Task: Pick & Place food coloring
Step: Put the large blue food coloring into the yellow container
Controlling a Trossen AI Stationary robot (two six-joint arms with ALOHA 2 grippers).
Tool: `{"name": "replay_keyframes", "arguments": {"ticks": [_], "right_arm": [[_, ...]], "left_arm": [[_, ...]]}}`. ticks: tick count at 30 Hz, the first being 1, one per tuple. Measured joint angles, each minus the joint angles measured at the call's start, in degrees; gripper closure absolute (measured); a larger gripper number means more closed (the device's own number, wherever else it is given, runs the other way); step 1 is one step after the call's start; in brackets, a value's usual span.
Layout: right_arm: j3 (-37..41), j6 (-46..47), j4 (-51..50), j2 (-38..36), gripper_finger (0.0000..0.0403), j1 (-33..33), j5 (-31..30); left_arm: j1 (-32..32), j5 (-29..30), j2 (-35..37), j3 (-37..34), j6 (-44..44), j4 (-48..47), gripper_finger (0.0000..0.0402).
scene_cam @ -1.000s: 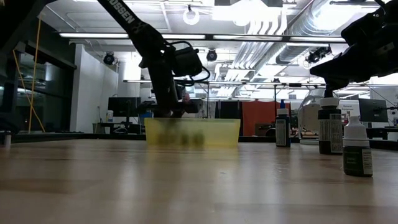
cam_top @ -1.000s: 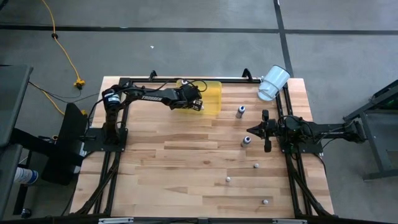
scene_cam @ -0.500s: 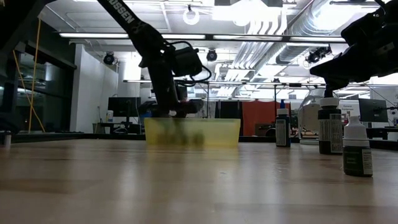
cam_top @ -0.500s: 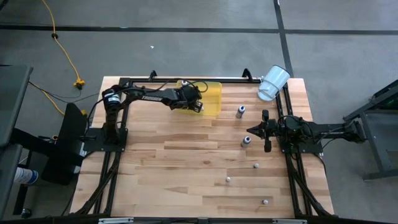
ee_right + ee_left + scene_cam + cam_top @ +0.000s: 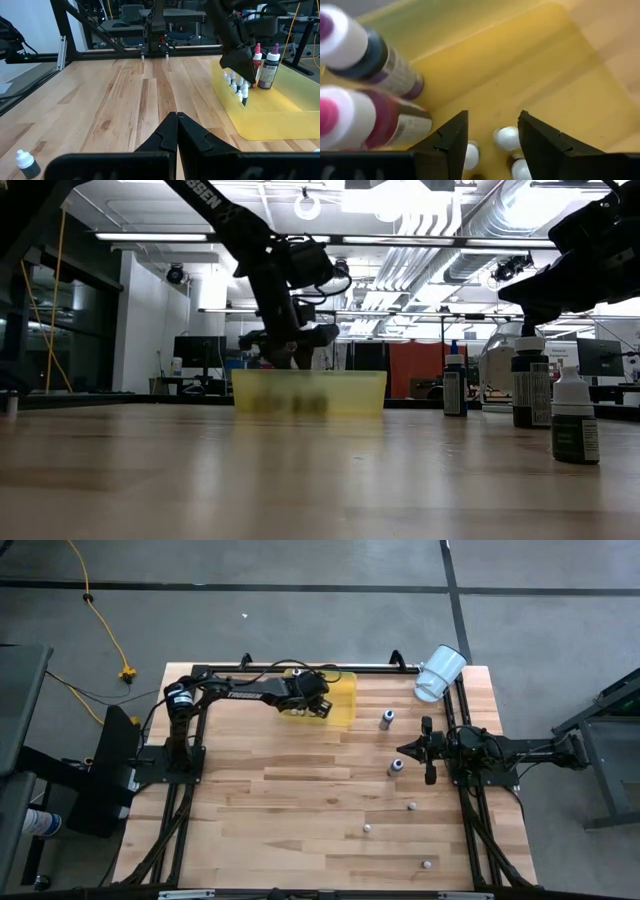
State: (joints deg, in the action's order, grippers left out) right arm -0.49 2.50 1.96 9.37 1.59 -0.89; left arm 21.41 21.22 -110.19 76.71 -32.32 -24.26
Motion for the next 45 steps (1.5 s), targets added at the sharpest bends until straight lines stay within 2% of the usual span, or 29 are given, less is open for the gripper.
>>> {"name": "replay_keyframes", "arguments": {"ticks": [7, 16, 27, 32, 37, 40, 45], "right_arm": [[0.0, 0.0, 0.0, 0.0, 0.0402, 0.0, 0.0], [0.0, 0.0, 0.0, 0.0, 0.0402, 0.0, 0.0], [0.0, 0.0, 0.0, 0.0, 0.0402, 0.0, 0.0], [0.0, 0.0, 0.0, 0.0, 0.0402, 0.0, 0.0], [0.0, 0.0, 0.0, 0.0, 0.0402, 0.0, 0.0], [0.0, 0.0, 0.0, 0.0, 0.0402, 0.0, 0.0], [0.0, 0.0, 0.0, 0.0, 0.0402, 0.0, 0.0]], "left_arm": [[0.0, -0.6, 0.0, 2.2, 2.8, 0.0, 0.0239], [-0.7, -6.5, 1.3, 8.8, 12.1, -0.3, 0.0239], [-3.2, -19.0, 1.6, 22.6, 27.1, -5.3, 0.0239], [-5.0, -26.0, 1.6, 24.6, 33.2, -5.8, 0.0239], [-7.0, -31.3, 1.5, 24.7, 44.3, -6.9, 0.0239], [-8.1, -32.2, 0.3, 24.7, 49.4, -7.4, 0.0239], [-8.3, -32.2, -3.3, 26.3, 50.1, -8.2, 0.0239]]}}
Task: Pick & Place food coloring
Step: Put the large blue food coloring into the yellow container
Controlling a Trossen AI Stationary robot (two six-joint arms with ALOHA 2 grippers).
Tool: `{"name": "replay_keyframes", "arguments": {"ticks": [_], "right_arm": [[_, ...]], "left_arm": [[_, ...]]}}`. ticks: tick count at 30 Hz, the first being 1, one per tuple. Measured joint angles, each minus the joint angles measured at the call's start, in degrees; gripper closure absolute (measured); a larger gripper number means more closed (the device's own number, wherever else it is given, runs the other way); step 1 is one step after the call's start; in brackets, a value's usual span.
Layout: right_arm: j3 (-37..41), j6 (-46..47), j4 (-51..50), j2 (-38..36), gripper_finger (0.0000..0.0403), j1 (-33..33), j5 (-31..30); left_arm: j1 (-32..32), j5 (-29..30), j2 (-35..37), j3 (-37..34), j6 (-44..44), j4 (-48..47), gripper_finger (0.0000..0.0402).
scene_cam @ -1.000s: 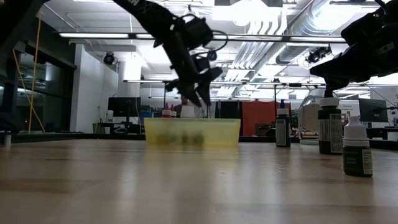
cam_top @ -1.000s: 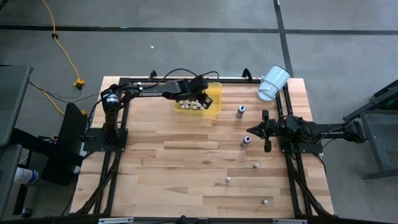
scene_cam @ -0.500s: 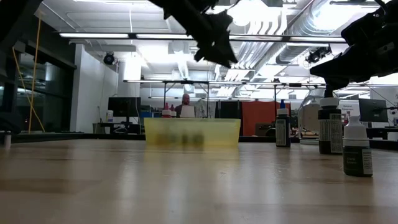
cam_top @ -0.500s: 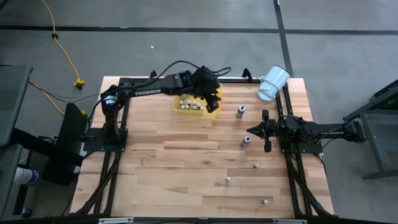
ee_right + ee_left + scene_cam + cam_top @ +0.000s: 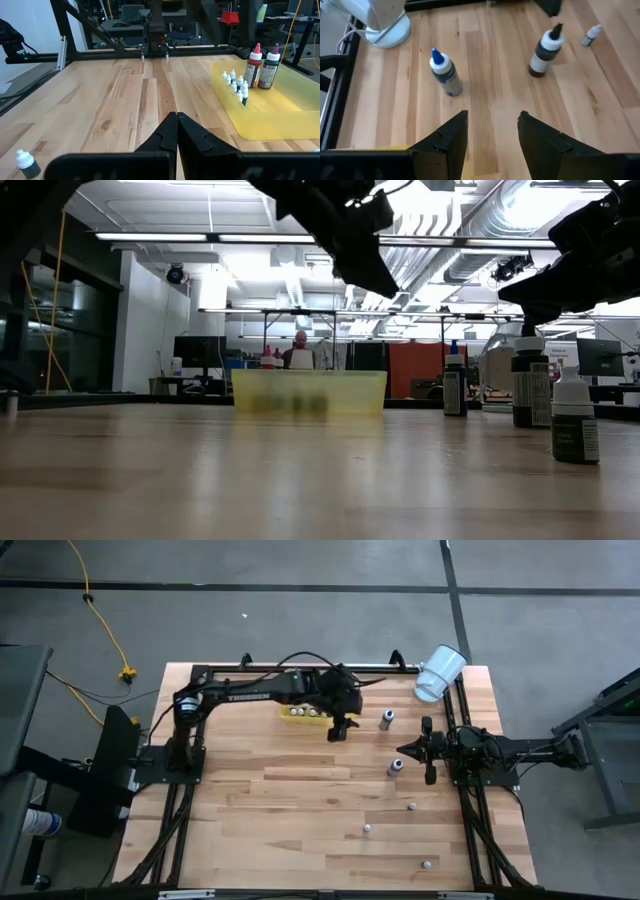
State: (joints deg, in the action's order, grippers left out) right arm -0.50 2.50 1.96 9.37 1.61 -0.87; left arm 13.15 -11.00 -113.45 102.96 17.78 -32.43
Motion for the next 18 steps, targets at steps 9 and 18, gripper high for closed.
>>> {"name": "replay_keyframes", "arguments": {"ticks": [9, 18], "right_arm": [[0.0, 0.0, 0.0, 0.0, 0.0402, 0.0, 0.0], [0.0, 0.0, 0.0, 0.0, 0.0402, 0.0, 0.0]], "left_arm": [[0.0, 2.4, -9.8, 15.0, 0.0, -6.6, 0.0239], [0.6, 2.8, -18.3, 21.9, -0.1, -4.9, 0.0239]]}}
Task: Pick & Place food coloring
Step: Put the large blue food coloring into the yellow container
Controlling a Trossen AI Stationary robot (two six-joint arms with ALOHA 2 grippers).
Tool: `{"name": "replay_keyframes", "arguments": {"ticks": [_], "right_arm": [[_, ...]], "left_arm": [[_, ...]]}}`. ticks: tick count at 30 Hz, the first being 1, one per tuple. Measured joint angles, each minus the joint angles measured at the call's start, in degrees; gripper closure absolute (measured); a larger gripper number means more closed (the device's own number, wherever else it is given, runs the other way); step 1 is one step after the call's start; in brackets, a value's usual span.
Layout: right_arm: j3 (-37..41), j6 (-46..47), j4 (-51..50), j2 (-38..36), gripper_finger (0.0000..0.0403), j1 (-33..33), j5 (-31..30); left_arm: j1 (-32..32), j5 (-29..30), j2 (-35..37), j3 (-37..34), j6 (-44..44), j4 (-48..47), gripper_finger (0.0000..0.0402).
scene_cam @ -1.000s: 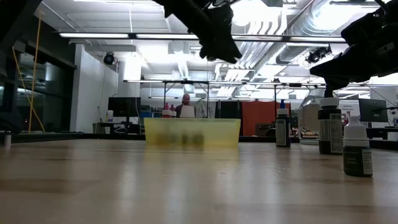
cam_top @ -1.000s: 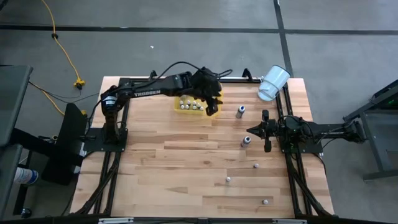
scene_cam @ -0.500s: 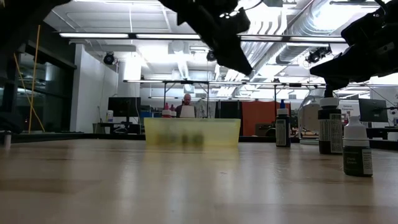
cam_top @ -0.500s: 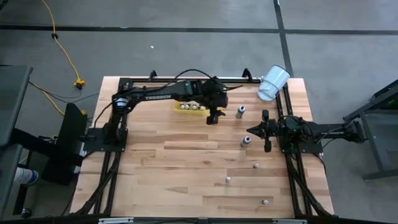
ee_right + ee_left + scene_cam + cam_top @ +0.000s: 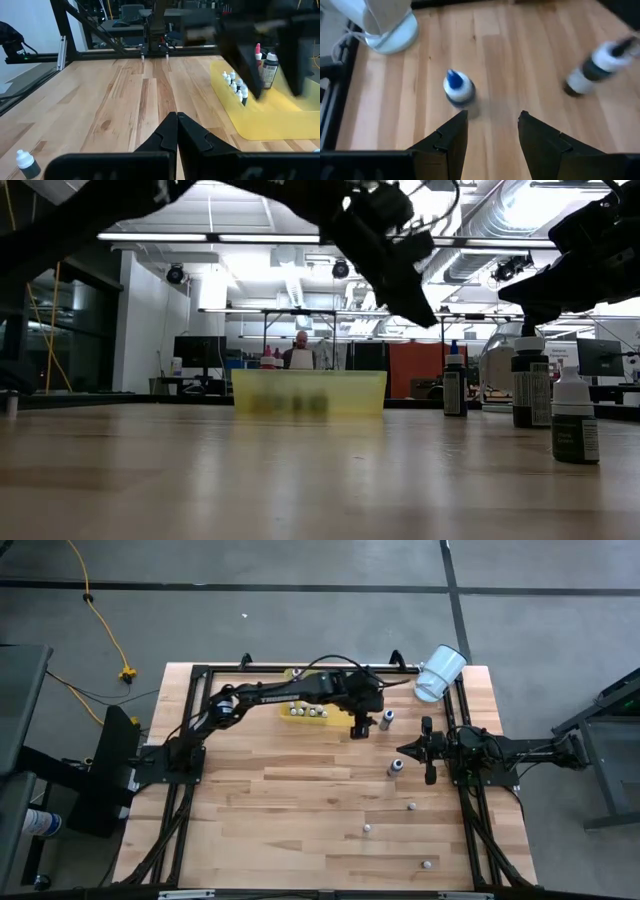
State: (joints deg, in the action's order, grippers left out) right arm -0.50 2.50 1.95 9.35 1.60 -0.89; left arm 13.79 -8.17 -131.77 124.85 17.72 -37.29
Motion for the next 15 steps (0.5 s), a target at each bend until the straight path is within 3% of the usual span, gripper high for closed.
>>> {"name": "replay_keyframes", "arguments": {"ticks": [6, 15], "right_arm": [[0.0, 0.0, 0.0, 0.0, 0.0402, 0.0, 0.0], [0.0, 0.0, 0.0, 0.0, 0.0402, 0.0, 0.0]], "left_arm": [[0.2, 4.1, -3.1, 0.0, -0.2, 4.7, 0.0239], [0.3, 1.9, -4.3, 0.1, -1.5, 12.2, 0.0239]]}}
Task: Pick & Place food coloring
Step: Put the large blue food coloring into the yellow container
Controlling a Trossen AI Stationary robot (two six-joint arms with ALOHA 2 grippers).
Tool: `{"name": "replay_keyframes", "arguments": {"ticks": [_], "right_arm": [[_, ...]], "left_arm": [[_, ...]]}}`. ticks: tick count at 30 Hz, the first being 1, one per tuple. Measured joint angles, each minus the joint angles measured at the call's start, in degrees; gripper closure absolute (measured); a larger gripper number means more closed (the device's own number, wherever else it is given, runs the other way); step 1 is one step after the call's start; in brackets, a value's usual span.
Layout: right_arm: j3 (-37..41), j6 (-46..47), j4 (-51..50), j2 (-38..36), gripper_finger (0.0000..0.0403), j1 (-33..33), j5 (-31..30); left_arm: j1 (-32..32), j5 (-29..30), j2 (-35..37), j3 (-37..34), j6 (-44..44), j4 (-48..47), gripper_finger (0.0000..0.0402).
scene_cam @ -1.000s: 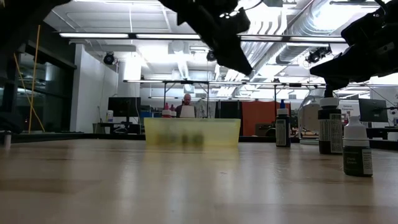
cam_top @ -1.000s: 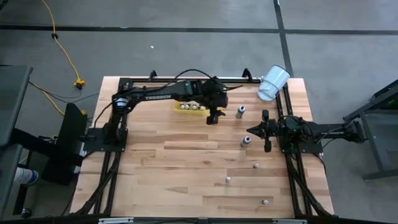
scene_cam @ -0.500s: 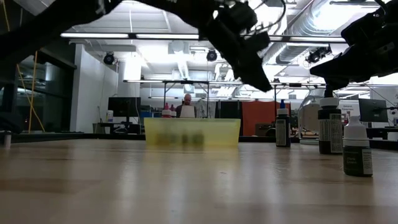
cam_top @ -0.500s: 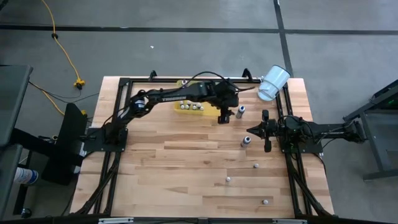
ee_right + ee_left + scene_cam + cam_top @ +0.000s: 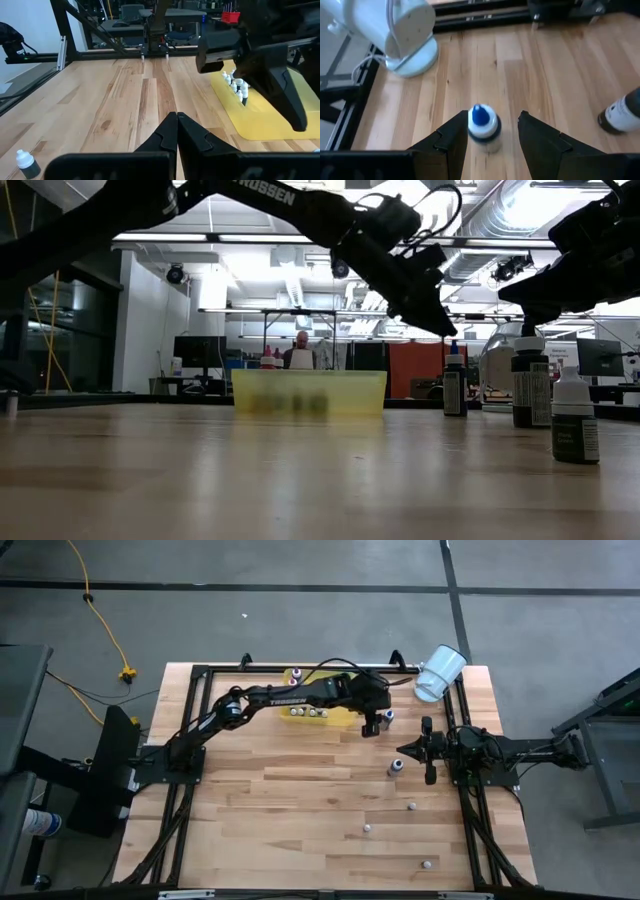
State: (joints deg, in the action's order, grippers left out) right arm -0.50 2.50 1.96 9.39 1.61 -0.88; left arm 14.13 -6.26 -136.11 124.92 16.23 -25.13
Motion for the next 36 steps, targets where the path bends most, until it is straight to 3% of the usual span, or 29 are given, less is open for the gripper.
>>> {"name": "replay_keyframes", "arguments": {"ticks": [9, 16, 22, 32, 36], "right_arm": [[0.0, 0.0, 0.0, 0.0, 0.0402, 0.0, 0.0], [0.0, 0.0, 0.0, 0.0, 0.0402, 0.0, 0.0], [0.0, 0.0, 0.0, 0.0, 0.0402, 0.0, 0.0], [0.0, 0.0, 0.0, 0.0, 0.0402, 0.0, 0.0], [0.0, 0.0, 0.0, 0.0, 0.0402, 0.0, 0.0]], "left_arm": [[1.0, -3.5, 0.0, 0.0, -0.8, 1.7, 0.0239], [1.4, -7.0, -0.1, 0.0, -6.4, 2.2, 0.0239], [1.3, -6.2, -1.3, 0.0, -12.0, 3.3, 0.0239], [1.6, -0.4, -1.7, -0.1, -12.1, 3.1, 0.0239], [1.8, -1.9, -2.1, 0.0, -12.1, 3.5, 0.0239]]}}
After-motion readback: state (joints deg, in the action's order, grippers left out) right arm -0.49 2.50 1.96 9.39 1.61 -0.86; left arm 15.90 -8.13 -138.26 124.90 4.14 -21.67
